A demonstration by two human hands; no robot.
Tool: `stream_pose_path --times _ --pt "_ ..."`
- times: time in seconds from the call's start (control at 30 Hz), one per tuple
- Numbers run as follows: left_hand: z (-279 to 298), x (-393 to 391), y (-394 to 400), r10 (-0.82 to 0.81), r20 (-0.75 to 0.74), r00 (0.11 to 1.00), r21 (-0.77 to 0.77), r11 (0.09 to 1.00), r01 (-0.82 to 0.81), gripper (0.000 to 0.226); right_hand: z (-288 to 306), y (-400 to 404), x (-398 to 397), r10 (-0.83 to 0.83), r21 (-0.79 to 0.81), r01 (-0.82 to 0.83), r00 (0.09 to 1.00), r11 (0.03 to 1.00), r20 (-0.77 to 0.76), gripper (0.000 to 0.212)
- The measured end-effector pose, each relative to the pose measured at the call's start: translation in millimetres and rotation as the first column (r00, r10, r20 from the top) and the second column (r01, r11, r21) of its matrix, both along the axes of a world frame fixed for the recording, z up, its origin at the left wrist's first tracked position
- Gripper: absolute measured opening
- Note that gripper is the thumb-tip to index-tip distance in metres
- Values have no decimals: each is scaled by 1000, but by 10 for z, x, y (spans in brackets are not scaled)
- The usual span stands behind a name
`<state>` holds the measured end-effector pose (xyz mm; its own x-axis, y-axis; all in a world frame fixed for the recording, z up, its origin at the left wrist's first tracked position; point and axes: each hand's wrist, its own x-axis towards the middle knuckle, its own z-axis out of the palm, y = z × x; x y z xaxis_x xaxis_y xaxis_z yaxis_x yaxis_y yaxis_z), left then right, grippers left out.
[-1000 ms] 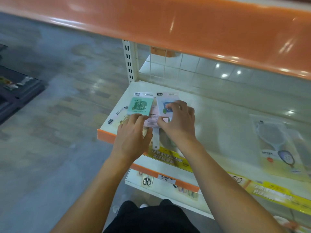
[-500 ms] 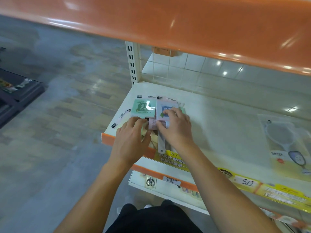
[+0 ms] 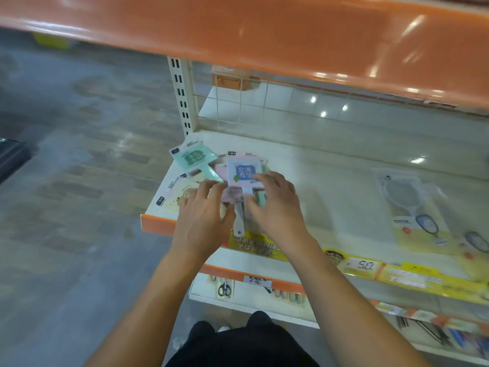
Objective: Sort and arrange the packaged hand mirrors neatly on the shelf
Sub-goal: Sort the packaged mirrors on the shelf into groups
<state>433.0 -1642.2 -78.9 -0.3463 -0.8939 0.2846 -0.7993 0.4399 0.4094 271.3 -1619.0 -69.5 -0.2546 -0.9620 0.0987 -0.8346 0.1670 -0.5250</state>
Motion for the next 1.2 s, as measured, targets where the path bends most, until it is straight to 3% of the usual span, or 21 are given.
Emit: stream_pose_path --times 0.3,0.77,1.2 --pt "24 -216 75 -113 -3 994 34 993 113 38 -30 326 -149 -86 -41 85 996 996 -17 43" --pt "76 -238 206 -114 -17 993 38 993 115 41 -56 485 -65 -91 -107 91 996 990 6 41" --pt "116 -1081 596 -306 -5 952 43 951 306 43 -38 1122 -803 -297 -101 295 955 950 -1 44"
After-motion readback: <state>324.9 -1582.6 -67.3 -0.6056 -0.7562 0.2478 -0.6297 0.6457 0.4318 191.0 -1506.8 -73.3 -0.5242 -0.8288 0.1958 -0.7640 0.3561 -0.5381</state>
